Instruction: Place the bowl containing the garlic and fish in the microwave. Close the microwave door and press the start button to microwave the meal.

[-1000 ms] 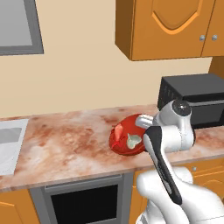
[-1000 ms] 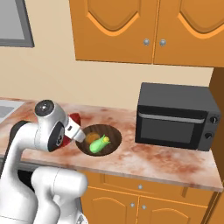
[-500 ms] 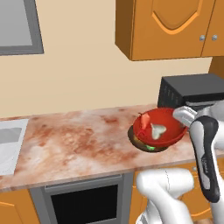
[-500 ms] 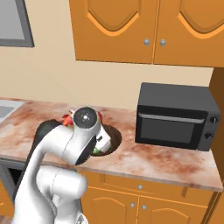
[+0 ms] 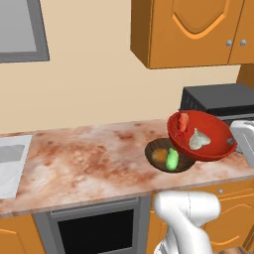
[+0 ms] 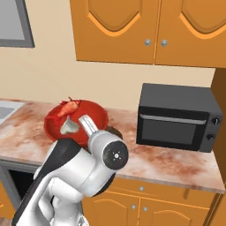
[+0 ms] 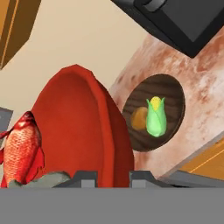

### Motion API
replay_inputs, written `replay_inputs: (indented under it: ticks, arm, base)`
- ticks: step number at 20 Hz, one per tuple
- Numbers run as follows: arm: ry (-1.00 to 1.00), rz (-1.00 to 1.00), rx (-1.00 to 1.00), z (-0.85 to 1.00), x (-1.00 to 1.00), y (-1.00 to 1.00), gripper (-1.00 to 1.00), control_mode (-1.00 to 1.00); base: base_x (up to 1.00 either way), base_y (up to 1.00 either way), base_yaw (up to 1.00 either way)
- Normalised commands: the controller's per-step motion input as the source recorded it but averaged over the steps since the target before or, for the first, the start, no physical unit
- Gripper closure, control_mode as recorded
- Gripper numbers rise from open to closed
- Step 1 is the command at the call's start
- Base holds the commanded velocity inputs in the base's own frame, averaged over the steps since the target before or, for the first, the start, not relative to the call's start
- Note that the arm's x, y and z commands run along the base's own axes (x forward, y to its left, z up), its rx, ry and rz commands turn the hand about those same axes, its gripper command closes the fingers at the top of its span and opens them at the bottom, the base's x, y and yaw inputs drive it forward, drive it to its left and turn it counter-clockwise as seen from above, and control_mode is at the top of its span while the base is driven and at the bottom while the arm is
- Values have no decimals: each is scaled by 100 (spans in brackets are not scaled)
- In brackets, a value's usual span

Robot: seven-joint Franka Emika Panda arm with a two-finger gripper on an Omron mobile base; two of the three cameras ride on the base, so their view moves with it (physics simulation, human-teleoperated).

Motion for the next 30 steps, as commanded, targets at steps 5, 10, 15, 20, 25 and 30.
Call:
replay_inputs:
  ticks: [5, 10, 15, 20, 25, 30]
  arm:
    - [-4, 0, -8, 44, -37, 31, 100, -100]
    - [0, -1, -1, 1, 0, 0, 100, -100]
    - [0, 0, 0, 0, 0, 0, 100, 100]
    - [0, 0, 0, 0, 0, 0, 100, 100]
    - [0, 0, 0, 0, 0, 0, 100, 100]
    - [0, 0, 0, 0, 0, 0, 100, 100]
  base:
    - [0, 0, 0]
    - [0, 0, 0]
    - [0, 0, 0]
    - [-3, 0, 0]
    - [-57, 0, 0]
    - [-82, 0, 0]
